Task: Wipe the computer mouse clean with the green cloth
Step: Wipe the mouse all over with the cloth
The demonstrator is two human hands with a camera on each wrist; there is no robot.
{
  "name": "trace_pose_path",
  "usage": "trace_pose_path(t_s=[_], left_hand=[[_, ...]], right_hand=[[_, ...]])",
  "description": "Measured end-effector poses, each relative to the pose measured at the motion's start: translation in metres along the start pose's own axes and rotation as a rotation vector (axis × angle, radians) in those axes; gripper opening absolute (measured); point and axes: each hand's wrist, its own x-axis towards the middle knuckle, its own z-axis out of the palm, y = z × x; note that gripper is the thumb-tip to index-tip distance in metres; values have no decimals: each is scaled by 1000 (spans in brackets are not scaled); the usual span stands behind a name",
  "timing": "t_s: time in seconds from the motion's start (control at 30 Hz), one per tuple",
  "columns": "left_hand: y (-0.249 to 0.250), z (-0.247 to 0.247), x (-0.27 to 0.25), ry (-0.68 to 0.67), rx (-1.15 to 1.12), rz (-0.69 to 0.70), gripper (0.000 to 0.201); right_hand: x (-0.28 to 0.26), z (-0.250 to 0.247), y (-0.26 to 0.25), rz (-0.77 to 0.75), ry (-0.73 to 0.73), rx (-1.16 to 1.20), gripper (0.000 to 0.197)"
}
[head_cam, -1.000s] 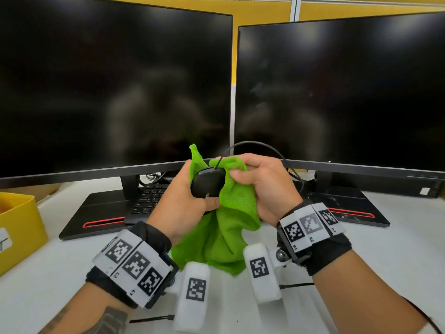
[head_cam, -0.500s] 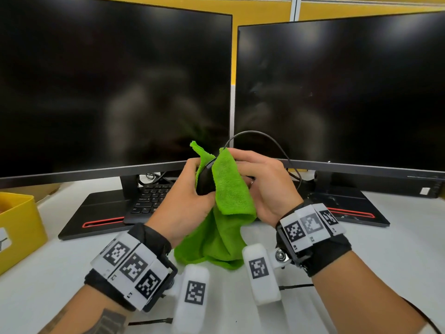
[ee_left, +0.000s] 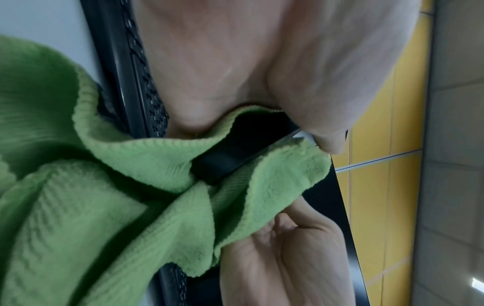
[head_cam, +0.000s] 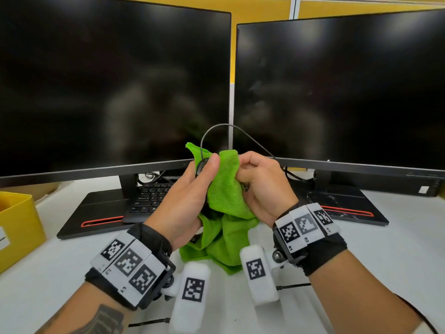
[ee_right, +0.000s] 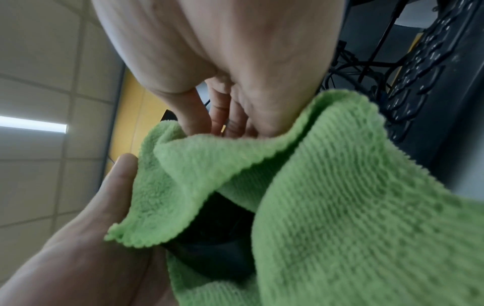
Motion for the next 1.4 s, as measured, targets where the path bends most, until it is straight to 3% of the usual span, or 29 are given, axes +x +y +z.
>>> trace_pose_path(t_s=[0.07,0.27,0.5,0.6,0.73,0.9,1.07,1.13,1.2,1.4], left_hand=[[1,0,0,16,11,31,55],[-4,-10,1,-87,149,67,57],[-3,-11,0,-176,183,64,76],[-7,-15,5,-157,188,30,72],[-10,-18,7,-28,386,143,58],[-8,-25,13,-14,174,40,82],[-12,-21,14,6,115,13,61],[-14,-21,16,20,85,5,64],[-13,-21,18,19,43,-7,66],[-13,-23,20,24,50,-31,65]], right_hand=[[0,-1,-1,7,-24,41,28],[-1,-2,-1,-21,15,138,7],[-3,-3,2,-83,-120,176,30],[-3,-3,1,-74,-137,182,37],[-4,-3,1,-40,-211,197,46],[-6,-3,6,-72,-365,100,29],[-7,4,8,-152,-219,-236,48],[-7,4,8,-153,-179,-190,34],[-6,2,7,-52,-156,-45,27],[-6,7,-2,202,-149,332,83]])
